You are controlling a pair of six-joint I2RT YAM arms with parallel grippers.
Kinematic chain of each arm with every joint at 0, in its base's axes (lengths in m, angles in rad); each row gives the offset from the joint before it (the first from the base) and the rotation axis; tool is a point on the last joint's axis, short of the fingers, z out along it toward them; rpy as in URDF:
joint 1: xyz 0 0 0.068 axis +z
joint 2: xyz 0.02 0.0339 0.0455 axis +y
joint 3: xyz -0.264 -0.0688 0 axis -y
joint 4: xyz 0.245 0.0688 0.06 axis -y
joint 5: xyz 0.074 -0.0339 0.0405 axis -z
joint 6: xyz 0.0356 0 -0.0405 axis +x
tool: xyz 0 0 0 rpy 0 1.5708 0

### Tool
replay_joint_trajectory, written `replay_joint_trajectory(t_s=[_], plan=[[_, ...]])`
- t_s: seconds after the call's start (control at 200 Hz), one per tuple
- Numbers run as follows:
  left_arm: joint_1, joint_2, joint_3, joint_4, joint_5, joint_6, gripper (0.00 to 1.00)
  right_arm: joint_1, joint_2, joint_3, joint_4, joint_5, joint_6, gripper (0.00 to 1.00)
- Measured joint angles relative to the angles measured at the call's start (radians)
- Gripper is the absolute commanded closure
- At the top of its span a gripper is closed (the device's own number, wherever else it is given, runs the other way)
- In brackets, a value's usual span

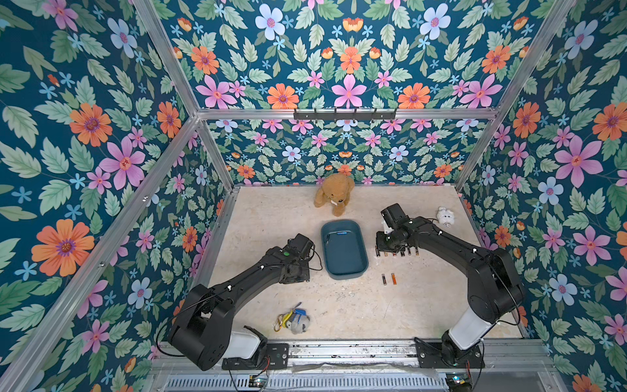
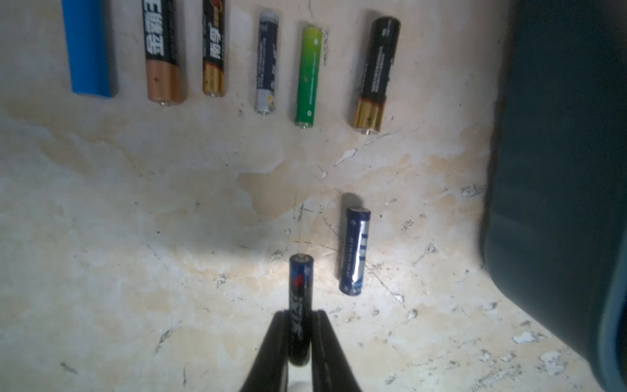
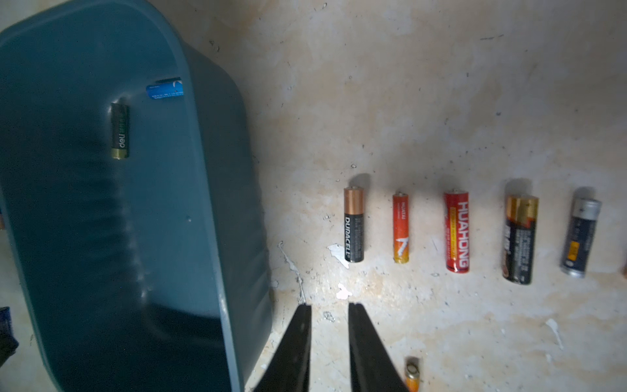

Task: Take the batteries out of the storage box
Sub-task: Place the battery at the center of the board.

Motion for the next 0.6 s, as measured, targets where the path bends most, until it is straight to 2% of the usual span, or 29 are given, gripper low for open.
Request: replay_joint_trajectory(t_s=[0.6], plan=[[0.006,0.099,-0.021,0.081,0.016,0.009,0.81,0.001,0.008,0.000,-0.002,0.001,-0.001,0.74]])
